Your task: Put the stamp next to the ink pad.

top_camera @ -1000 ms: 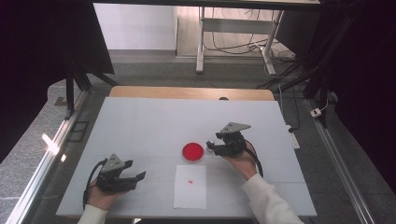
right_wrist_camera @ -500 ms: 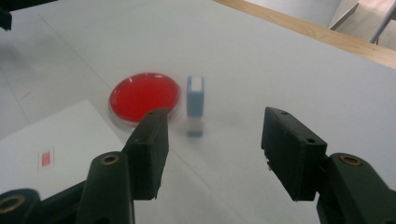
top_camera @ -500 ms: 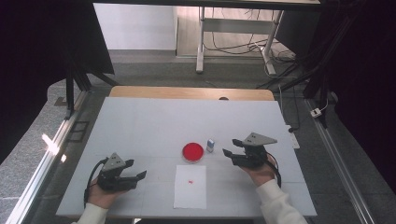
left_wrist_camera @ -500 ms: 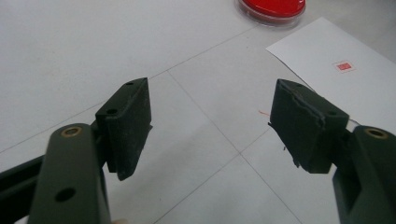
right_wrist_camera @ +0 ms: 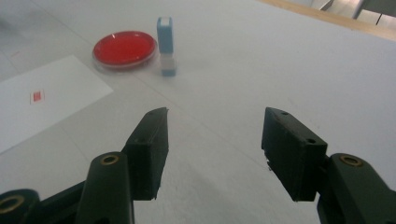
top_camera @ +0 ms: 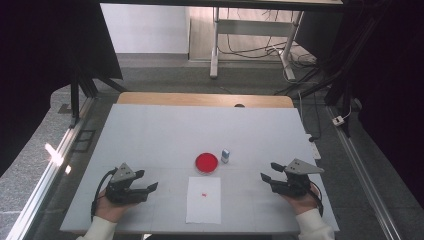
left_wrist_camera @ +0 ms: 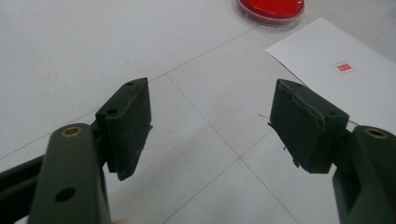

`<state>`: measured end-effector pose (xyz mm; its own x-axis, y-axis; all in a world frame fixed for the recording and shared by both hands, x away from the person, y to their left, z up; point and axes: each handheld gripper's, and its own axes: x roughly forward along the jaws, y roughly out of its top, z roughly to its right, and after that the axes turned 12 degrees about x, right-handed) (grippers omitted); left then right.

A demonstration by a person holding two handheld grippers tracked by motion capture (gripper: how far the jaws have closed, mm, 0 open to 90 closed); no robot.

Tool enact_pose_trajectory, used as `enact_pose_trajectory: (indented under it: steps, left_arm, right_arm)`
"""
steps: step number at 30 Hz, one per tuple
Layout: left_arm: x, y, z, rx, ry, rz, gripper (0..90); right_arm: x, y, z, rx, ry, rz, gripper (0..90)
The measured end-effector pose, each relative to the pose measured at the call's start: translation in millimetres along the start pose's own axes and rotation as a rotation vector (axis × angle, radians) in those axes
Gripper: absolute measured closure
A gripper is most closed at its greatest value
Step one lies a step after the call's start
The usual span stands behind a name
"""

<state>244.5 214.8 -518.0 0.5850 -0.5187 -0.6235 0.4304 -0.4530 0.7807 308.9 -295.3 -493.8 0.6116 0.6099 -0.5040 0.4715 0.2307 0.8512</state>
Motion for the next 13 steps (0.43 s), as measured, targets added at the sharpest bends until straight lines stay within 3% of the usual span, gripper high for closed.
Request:
enact_pose_trajectory:
  steps: [13]
  left_arm:
    - [0.5,-0.1,-0.1,0.003,0.001,-0.002,29.4]
  right_arm:
    - [-3.6,-2.5,2.8,-0.025,-0.011,-0.007,41.5]
